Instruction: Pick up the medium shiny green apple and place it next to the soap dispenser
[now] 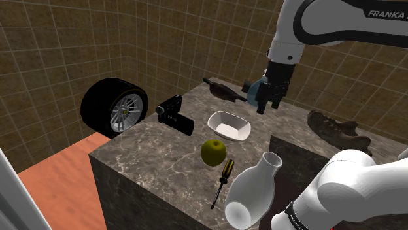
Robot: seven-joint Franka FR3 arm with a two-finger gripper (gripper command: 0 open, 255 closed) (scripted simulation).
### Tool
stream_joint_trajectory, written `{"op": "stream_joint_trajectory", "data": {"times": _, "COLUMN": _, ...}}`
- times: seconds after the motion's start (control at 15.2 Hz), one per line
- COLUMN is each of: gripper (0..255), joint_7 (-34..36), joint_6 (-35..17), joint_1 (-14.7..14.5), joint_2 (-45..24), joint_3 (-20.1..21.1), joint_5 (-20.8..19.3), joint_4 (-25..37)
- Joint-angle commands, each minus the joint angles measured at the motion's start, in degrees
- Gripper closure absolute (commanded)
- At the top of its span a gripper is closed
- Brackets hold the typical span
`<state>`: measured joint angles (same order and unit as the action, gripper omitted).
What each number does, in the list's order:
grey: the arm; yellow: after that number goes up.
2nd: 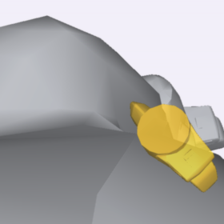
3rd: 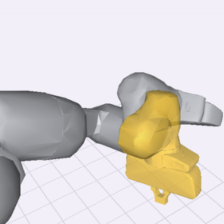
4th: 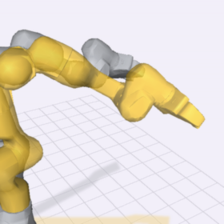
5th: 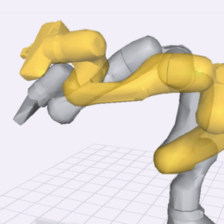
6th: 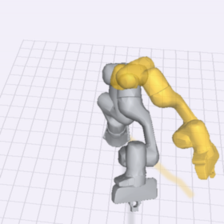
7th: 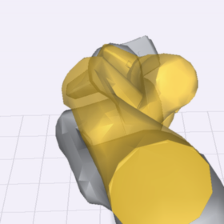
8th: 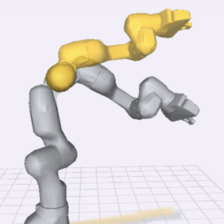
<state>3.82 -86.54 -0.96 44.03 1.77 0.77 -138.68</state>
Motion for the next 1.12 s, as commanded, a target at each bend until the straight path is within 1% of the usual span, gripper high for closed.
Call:
{"op": "stream_joint_trajectory", "data": {"times": 0.0, "gripper": 0, "joint_7": 0.0, "joint_6": 0.0, "joint_1": 0.0, "joint_2": 0.0, "joint_3": 0.0, "joint_5": 0.0, "joint_4": 0.0}}
{"op": "stream_joint_trajectory", "data": {"times": 0.4, "gripper": 0, "joint_7": 11.4, "joint_6": -11.8, "joint_1": -1.1, "joint_2": -1.4, "joint_3": 8.4, "joint_5": 4.5, "joint_4": -5.9}}
{"op": "stream_joint_trajectory", "data": {"times": 0.66, "gripper": 0, "joint_7": 19.2, "joint_6": -20.2, "joint_1": -1.4, "joint_2": -5.1, "joint_3": 14.4, "joint_5": 6.4, "joint_4": -7.7}}
{"op": "stream_joint_trajectory", "data": {"times": 0.86, "gripper": 0, "joint_7": 25.3, "joint_6": -26.6, "joint_1": -1.0, "joint_2": -9.2, "joint_3": 19.1, "joint_5": 6.8, "joint_4": -7.9}}
{"op": "stream_joint_trajectory", "data": {"times": 0.92, "gripper": 0, "joint_7": 26.7, "joint_6": -28.0, "joint_1": -0.8, "joint_2": -10.3, "joint_3": 20.2, "joint_5": 6.7, "joint_4": -7.8}}
{"op": "stream_joint_trajectory", "data": {"times": 1.06, "gripper": 0, "joint_7": 26.7, "joint_6": -29.7, "joint_1": -0.8, "joint_2": -10.8, "joint_3": 20.4, "joint_5": 6.8, "joint_4": -9.0}}
